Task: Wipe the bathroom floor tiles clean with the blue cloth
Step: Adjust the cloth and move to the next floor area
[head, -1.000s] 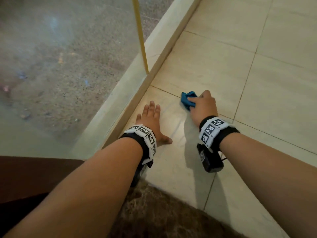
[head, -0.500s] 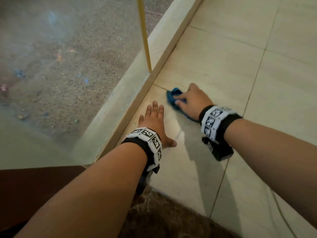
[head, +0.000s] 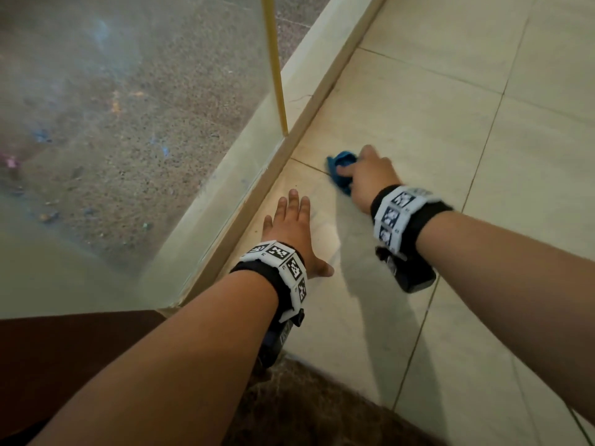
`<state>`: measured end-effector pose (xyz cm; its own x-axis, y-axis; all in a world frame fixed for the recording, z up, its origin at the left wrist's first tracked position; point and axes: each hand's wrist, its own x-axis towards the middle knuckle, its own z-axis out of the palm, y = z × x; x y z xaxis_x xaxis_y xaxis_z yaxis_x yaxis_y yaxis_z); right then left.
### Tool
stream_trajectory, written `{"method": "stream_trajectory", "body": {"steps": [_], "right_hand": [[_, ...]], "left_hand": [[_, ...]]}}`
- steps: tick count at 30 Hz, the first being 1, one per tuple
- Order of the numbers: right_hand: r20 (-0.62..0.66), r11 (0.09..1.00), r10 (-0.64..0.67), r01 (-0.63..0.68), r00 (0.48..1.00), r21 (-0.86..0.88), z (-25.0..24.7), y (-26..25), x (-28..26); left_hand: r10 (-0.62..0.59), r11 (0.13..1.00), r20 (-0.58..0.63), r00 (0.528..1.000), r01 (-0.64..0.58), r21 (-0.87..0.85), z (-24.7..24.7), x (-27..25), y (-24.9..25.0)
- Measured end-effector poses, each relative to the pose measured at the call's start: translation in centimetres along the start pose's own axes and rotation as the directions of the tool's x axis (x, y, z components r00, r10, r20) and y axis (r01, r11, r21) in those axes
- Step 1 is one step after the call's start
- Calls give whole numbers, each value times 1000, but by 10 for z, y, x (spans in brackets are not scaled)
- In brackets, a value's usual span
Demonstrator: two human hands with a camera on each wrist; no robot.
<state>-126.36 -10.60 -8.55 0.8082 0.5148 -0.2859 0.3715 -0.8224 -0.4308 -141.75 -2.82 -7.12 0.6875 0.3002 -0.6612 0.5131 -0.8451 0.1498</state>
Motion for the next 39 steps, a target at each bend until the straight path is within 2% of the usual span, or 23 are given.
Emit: {"method": "stream_trajectory", "body": {"steps": [3,4,7,9,10,13,14,16,18,19,21,23,24,25,27,28,29,31,33,34,35,37,39], "right_hand": [[152,953,-271,286,951,-94,25,-17,-29],[157,944,-293,312,943,-110,21,-14,-25],[56,988,-106,112,993,-108,-6,3,-4],[58,982,-73,82,996,-169,-8,3,-13],[108,968,-132,151,985,-198,-4,-3,-24],[220,895,-361,403,906,-191,12,-6,-54],[215,899,-357,397,909,-186,7,-1,-53],[132,952,-232,253,964,-172,-7,14,-38],[74,980,-87,99,993,-175,-14,21,-32],[86,977,-92,107,992,-184,-10,20,-38],[162,955,-231,256,959,-152,6,14,-62],[276,892,-367,420,888,-165,14,9,-85],[286,880,-389,445,876,-165,11,14,-84],[268,898,-350,403,898,-177,4,21,-78],[114,966,-184,201,976,-164,-12,39,-60],[42,986,-98,103,994,-134,-15,47,-55],[13,988,-66,68,998,-137,-15,49,-58],[73,958,-181,192,981,-211,-6,43,-76],[180,894,-369,401,912,-199,3,34,-97],[204,883,-398,434,894,-181,2,34,-97],[204,895,-374,410,905,-178,-4,37,-90],[122,958,-200,220,972,-182,-17,50,-69],[68,980,-59,70,996,-188,-23,53,-66]], "left_hand": [[1,1000,-9,1000,-1,16,-1,0,1],[2,1000,-8,1000,-2,15,-2,0,1],[-4,1000,-14,1000,4,6,0,0,1],[-5,1000,-13,1000,5,0,0,1,1],[-6,1000,-14,1000,6,2,0,1,1],[2,1000,-17,1000,-1,25,0,0,1],[4,1000,-16,1000,-4,18,-1,0,1],[4,1000,-15,1000,-4,4,-1,-1,1],[5,1000,-22,1000,-5,4,-2,-1,0],[6,1000,-23,1000,-6,2,-1,0,0],[6,1000,-31,1000,-6,6,0,0,-1],[11,1000,-37,999,-10,16,2,0,-1],[13,1000,-38,999,-12,18,2,0,-2],[13,1000,-40,999,-12,19,3,0,-3],[13,1000,-43,999,-12,19,3,0,-3],[14,1000,-40,999,-14,16,3,-1,-3],[15,1000,-36,999,-15,13,2,-1,-3],[14,1000,-33,999,-13,15,3,-1,-3],[12,1000,-33,999,-11,26,3,-1,-3],[13,1000,-34,999,-12,27,3,0,-3],[14,1000,-34,999,-14,26,3,0,-3],[18,1000,-35,999,-17,25,3,-1,-4],[20,999,-37,999,-19,26,3,0,-4]]}}
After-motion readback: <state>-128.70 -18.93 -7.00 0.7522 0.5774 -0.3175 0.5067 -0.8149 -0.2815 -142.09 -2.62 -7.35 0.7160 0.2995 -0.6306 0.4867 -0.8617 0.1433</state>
